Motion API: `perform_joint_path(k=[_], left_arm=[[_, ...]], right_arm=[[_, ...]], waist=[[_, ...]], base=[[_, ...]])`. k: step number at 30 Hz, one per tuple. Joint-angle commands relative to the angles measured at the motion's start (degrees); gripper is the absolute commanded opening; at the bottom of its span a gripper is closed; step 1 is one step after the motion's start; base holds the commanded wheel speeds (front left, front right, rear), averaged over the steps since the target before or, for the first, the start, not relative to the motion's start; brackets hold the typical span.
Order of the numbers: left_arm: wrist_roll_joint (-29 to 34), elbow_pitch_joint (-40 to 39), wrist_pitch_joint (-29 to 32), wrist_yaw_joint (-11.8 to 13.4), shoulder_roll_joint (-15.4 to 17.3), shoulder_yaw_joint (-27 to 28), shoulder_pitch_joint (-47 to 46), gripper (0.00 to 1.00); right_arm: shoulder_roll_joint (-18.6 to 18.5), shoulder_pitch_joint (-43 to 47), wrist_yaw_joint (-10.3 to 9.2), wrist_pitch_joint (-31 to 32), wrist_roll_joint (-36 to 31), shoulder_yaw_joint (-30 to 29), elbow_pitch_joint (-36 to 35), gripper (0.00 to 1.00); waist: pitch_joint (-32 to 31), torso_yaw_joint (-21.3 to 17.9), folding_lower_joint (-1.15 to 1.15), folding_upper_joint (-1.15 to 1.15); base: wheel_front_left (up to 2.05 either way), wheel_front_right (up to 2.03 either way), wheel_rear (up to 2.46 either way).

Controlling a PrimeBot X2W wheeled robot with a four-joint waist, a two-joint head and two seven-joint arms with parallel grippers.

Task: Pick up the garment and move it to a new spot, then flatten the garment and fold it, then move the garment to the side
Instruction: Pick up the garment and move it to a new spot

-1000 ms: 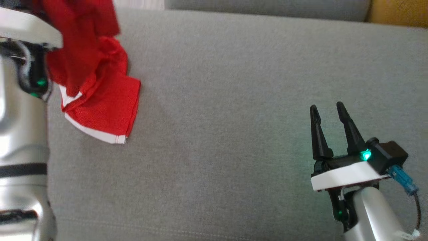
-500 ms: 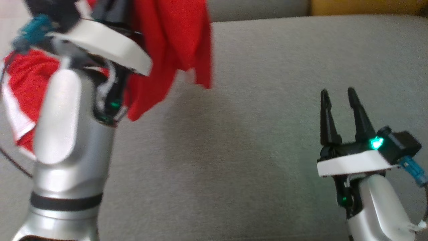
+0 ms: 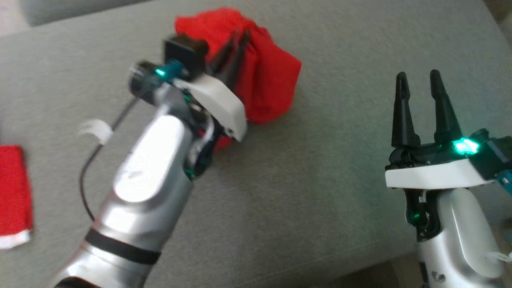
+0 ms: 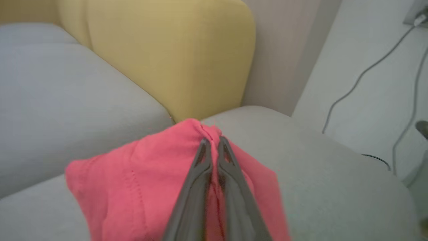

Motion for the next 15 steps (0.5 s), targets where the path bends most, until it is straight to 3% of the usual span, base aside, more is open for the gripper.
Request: perform_joint_path(k=[1,2,3,4,9,15], left_arm=[[-2.0,-0.7,-1.0,0.7,0.6,-1.0,-1.8,0.0],[-3.4,0.0,-1.4,1.1,0.6,-2.8,-1.9,0.0],[-4.7,0.2,-2.1,1.4,0.6,-4.7,-2.1,0.22],[-6.1,0.2,-3.0,1.8,0.6,-6.3,-2.3,1.0],[-11.1,0.6,-6.6,4.6,0.6,-11.0,-4.2,1.0],[-13.0,0.9,-12.0,7.1,1.8,-6.8,-5.6,1.0]], right_arm=[[-0.2,-2.2,-0.05,-0.3,0.6,1.1,-2.3,1.0],[-0.2,-2.2,-0.05,-0.3,0.9,1.1,-2.4,1.0],[-0.2,-2.2,-0.05,-0.3,1.1,1.0,-2.6,1.0],[-0.2,-2.1,-0.05,-0.3,1.2,0.9,-2.6,1.0],[-0.2,-1.5,-0.05,-0.4,1.0,0.5,-2.4,1.0],[-0.2,-0.7,-0.05,-0.4,-1.0,-0.7,-1.9,1.0]], waist=[[3.1,-3.4,0.0,0.0],[3.4,-3.8,0.0,0.0],[3.5,-4.0,0.0,0.0],[3.7,-4.0,0.0,0.0],[3.4,-2.2,0.0,0.0],[0.3,3.5,0.0,0.0]], base=[[0.0,0.0,0.0],[0.0,0.0,0.0],[0.0,0.0,0.0],[0.0,0.0,0.0],[0.0,0.0,0.0],[0.0,0.0,0.0]])
